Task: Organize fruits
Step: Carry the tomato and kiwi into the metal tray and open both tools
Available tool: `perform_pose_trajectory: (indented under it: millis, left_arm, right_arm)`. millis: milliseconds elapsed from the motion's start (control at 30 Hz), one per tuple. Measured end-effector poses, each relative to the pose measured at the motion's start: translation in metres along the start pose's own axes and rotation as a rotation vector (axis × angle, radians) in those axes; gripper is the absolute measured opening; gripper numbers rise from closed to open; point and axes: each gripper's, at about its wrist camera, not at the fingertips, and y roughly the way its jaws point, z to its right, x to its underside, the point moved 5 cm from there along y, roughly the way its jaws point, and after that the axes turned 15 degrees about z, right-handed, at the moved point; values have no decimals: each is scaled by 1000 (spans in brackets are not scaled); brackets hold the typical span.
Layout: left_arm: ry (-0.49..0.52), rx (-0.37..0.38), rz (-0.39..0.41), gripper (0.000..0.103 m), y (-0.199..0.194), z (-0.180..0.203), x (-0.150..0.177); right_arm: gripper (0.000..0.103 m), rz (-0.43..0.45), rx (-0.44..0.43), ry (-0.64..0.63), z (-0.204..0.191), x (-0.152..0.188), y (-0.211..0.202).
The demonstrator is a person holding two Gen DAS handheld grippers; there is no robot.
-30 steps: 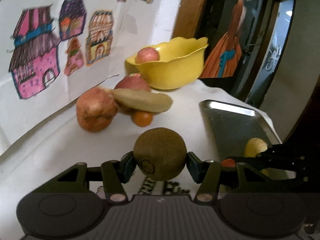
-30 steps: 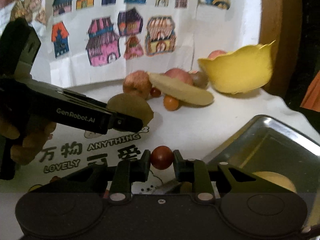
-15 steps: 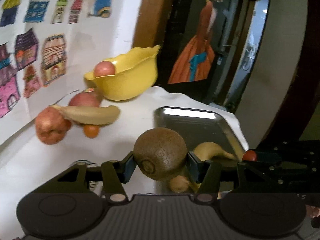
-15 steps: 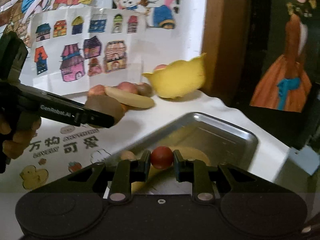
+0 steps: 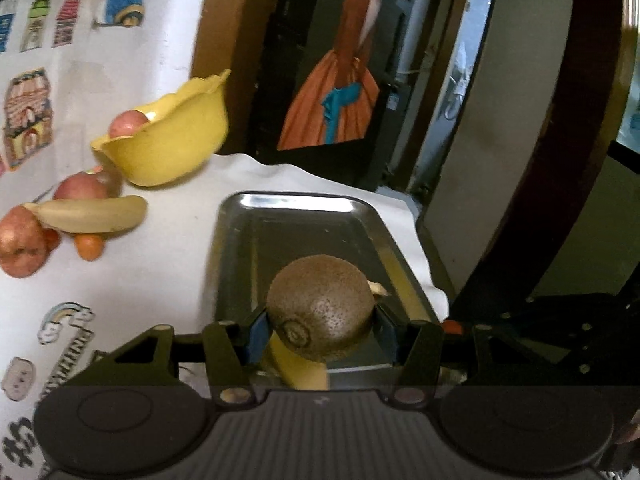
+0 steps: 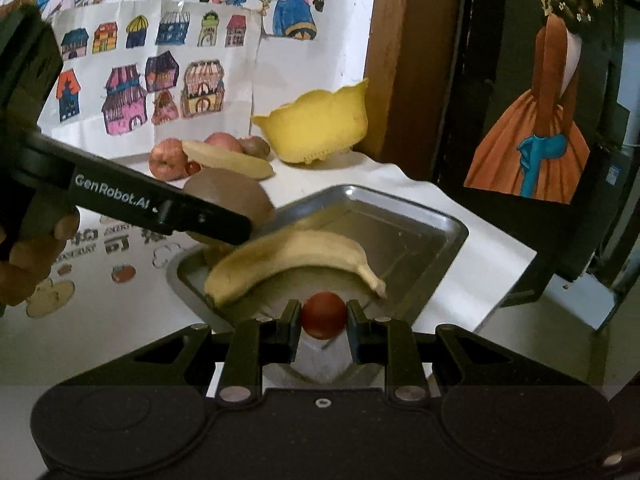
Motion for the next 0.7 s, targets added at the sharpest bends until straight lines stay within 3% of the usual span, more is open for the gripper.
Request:
perform_pose_trajectory:
  millis: [367, 700]
  left_arm:
    - [41, 20, -50, 59, 19, 20, 20]
    - [120, 15, -44, 59, 21, 30, 25]
  right_arm:
    - [25, -14, -14, -42, -3, 21, 11]
    - [26, -19, -19, -46, -4, 26, 16]
